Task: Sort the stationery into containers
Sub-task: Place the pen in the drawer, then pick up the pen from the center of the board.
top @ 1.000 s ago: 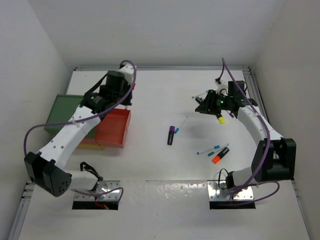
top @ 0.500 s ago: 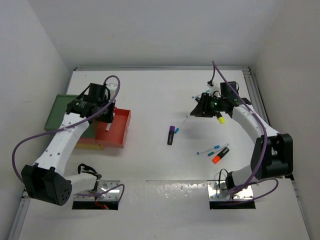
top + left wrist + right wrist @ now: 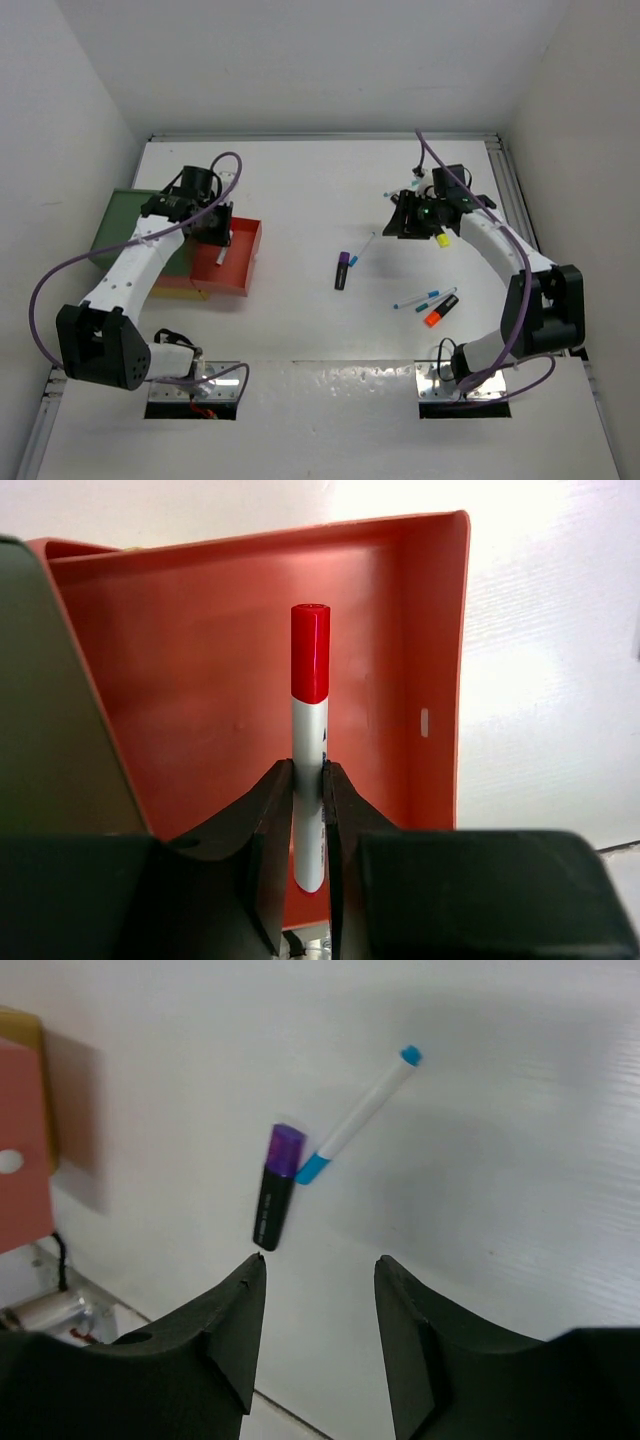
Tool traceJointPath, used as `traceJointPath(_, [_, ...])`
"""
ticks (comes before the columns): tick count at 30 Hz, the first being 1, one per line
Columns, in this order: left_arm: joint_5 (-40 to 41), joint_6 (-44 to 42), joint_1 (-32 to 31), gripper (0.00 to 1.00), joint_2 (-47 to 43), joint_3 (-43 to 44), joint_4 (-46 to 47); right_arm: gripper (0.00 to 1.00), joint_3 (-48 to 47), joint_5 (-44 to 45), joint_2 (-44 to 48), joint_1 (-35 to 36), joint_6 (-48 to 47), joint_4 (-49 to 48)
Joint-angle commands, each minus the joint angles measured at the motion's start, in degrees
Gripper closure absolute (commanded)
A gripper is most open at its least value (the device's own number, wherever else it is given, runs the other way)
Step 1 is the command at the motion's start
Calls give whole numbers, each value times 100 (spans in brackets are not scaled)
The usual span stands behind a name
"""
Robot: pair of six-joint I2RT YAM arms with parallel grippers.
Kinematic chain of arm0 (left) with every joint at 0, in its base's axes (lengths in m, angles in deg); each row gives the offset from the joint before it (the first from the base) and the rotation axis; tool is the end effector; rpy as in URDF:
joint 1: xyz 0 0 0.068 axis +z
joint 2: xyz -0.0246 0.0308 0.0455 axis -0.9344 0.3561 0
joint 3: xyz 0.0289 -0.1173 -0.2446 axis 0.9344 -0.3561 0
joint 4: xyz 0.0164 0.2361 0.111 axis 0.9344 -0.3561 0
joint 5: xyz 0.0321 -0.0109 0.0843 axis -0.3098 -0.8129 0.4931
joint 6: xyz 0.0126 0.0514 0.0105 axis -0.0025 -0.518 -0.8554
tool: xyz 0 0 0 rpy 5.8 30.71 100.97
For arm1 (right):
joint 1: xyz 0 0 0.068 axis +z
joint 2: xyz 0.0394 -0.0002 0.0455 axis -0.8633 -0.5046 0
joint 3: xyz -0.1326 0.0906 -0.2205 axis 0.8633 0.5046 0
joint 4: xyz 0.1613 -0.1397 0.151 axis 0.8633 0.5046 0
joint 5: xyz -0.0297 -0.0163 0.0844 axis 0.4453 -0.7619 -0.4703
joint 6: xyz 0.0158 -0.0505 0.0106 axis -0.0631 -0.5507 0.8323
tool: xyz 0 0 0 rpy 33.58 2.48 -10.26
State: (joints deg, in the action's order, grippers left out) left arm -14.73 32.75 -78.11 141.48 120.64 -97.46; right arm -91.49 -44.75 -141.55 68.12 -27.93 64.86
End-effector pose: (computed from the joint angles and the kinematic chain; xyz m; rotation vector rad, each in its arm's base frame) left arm 0.2513 -0.0422 0.2972 0.1108 2.5853 -0.1875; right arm 0.3005 0.0600 0.2336 0.1911 2.5384 0.7946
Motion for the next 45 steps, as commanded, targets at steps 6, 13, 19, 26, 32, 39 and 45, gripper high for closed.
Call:
traceJointPath(6, [-34,105,97,46,95,345,217,52,-321,1593,-482,466,344,509])
traceJointPath(13, [-60,-17,247,41,51,538,85,49,-1172,885,-1325,924,-1302,490])
traceJointPath(19, [-1147,-1017,308,39,235,1318,-292,47,-2702,-653,-1792,810,-5242,2122])
traceJointPath(26, [-2687,-1644,352,23,429,2269,-706,49,-2493,-341,-2073,1020,-9153,2759])
traceJointPath(32, [-3207,-1995,370,18,613,2797,-978,48,-2712,-164,-2749,1152,-10421,2645])
traceJointPath(39, [-3049,-1960,379,18,728,2745,-908,48,-2396,91,-3084,1311,-11063,2136])
traceJointPath(45, [-2961,-1978,475,19,710,2578,-900,52,-2309,354,-3357,1451,-11406,2039])
